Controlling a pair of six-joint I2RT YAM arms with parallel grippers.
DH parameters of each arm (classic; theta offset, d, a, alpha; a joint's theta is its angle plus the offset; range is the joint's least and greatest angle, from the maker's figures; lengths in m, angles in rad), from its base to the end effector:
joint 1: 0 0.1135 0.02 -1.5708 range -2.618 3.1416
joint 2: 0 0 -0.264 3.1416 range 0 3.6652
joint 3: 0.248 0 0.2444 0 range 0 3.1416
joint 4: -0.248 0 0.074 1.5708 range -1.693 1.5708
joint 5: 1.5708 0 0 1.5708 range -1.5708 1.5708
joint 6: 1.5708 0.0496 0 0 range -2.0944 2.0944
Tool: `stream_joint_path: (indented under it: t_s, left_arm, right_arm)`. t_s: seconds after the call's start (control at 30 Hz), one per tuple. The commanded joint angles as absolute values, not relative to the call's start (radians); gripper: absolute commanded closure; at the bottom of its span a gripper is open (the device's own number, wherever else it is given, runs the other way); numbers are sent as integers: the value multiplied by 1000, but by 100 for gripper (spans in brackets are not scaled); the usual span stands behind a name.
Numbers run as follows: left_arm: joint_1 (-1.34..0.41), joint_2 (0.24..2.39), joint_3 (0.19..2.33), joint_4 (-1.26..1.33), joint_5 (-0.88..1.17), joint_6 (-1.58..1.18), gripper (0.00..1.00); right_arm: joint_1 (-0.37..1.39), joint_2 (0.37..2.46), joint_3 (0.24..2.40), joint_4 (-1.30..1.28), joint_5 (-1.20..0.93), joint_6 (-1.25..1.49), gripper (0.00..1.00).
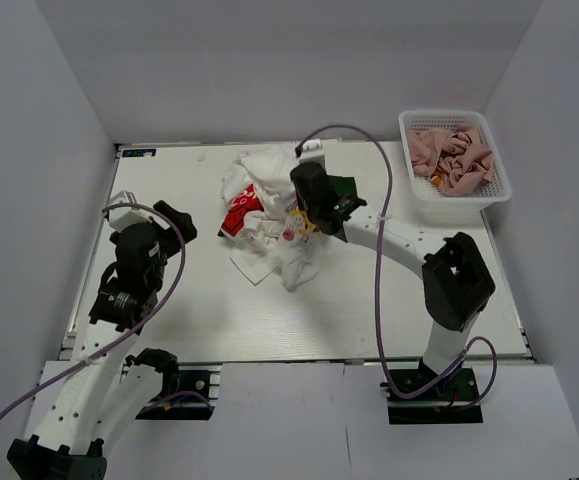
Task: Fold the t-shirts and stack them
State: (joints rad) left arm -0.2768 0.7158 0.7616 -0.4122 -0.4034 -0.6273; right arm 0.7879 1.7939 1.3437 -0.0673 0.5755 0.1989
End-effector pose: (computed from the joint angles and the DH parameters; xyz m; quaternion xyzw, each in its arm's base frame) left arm 0.1654 -0.0267 0.3147 -0.2525 0.7752 -0.0939 0.5713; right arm 0.3142 0.2775 0.2647 -0.1041 0.8347 0.0122 0.5407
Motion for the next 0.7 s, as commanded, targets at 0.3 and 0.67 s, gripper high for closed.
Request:
stream_joint_path:
  t_s: [0.3, 0.67]
  left_arm:
    - [-278, 713, 739, -387, -410, -644, 0]
    - [-268, 749, 712, -299, -325, -565, 0]
  right_arm:
    - [493, 1707, 1947, 60, 726, 8, 100]
    - [186, 1859, 2203, 126, 628, -146, 100]
